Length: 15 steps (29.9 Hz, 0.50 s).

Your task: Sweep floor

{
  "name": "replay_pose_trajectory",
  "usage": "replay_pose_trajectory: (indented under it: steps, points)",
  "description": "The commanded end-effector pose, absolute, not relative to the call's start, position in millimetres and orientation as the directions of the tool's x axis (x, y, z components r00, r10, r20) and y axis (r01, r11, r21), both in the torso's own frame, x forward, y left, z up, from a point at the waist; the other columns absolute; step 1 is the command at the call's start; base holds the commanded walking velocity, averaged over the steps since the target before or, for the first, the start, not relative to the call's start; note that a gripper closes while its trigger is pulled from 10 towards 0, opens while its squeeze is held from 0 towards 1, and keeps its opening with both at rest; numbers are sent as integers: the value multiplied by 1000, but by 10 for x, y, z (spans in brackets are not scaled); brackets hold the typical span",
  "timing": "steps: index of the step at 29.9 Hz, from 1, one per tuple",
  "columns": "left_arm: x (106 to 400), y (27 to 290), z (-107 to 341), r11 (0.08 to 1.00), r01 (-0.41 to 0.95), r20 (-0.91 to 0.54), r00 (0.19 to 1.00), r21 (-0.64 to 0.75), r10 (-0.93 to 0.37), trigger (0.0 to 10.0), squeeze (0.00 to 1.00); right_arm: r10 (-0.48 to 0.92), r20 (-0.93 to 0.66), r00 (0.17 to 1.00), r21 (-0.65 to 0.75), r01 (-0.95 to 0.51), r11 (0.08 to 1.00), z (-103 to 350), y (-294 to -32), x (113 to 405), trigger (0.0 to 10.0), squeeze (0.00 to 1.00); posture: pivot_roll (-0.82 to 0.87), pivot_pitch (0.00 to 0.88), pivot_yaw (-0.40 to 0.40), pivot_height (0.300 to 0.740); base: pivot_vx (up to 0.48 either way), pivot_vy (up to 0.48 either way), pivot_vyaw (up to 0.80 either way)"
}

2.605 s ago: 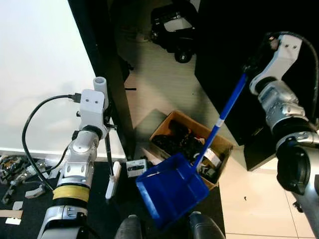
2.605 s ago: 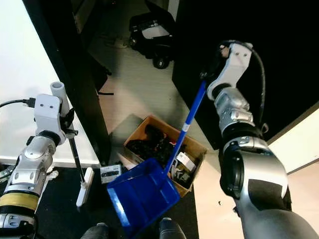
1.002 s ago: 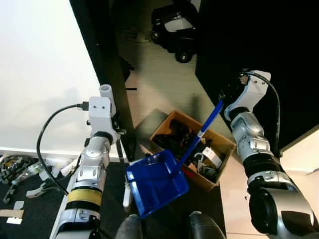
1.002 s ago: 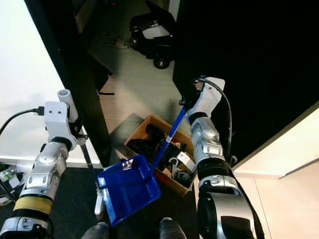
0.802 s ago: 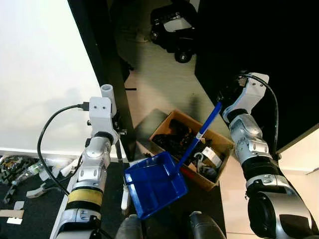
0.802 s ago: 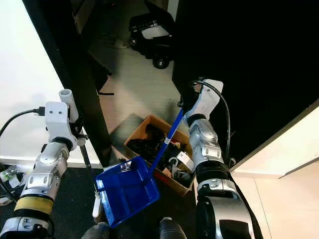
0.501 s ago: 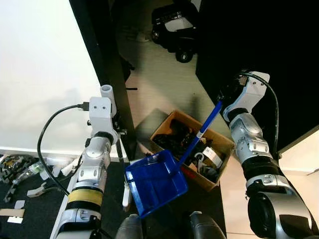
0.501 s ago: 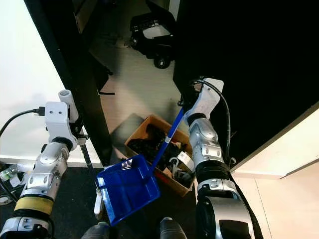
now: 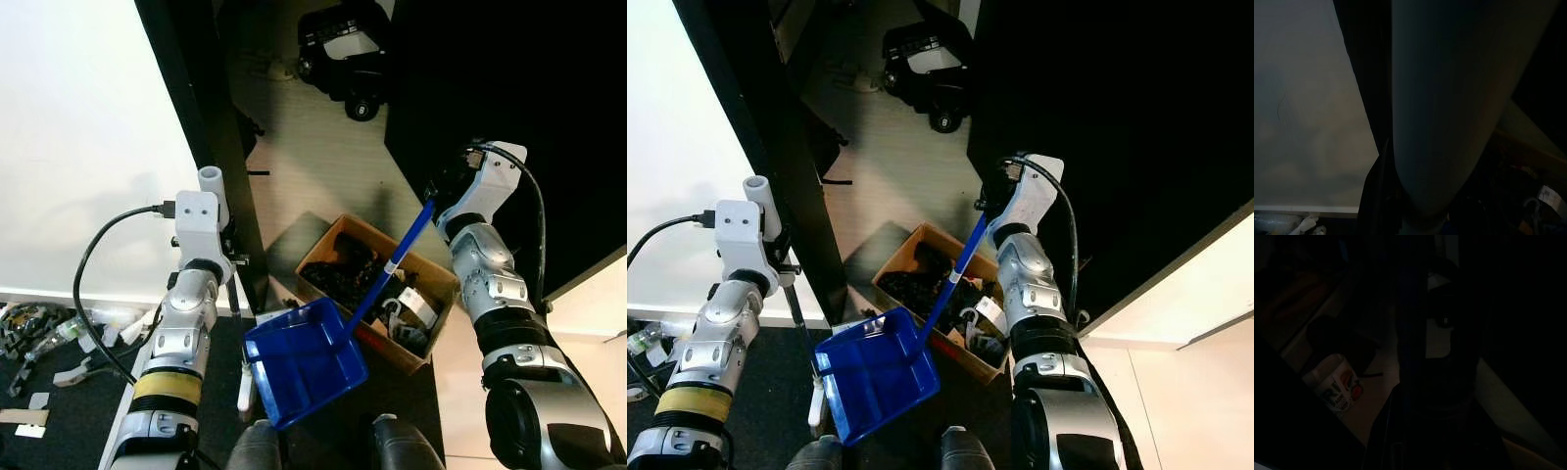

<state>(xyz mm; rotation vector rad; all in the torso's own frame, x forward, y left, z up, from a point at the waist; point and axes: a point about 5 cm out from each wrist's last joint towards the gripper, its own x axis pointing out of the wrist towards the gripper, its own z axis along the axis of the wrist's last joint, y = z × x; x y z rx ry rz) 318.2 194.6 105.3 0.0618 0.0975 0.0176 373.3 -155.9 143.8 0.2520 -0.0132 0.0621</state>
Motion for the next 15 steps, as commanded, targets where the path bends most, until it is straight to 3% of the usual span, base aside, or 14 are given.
replay_pose_trajectory:
  steps: [1,15]
  points:
    - [3166,1894,1041,999,-1,-84,996,36,4,10000,0,71,2,997,262,-69,963,1389,-1523,3707,10000,0,9,124,-45,740,-345,0,0]
    - [3161,1888,1032,999,1,-87,996,34,2,10000,0,76,-6,997,261,-72,963,1385,-1512,3699,10000,0,6,126,-42,740,-361,0,0]
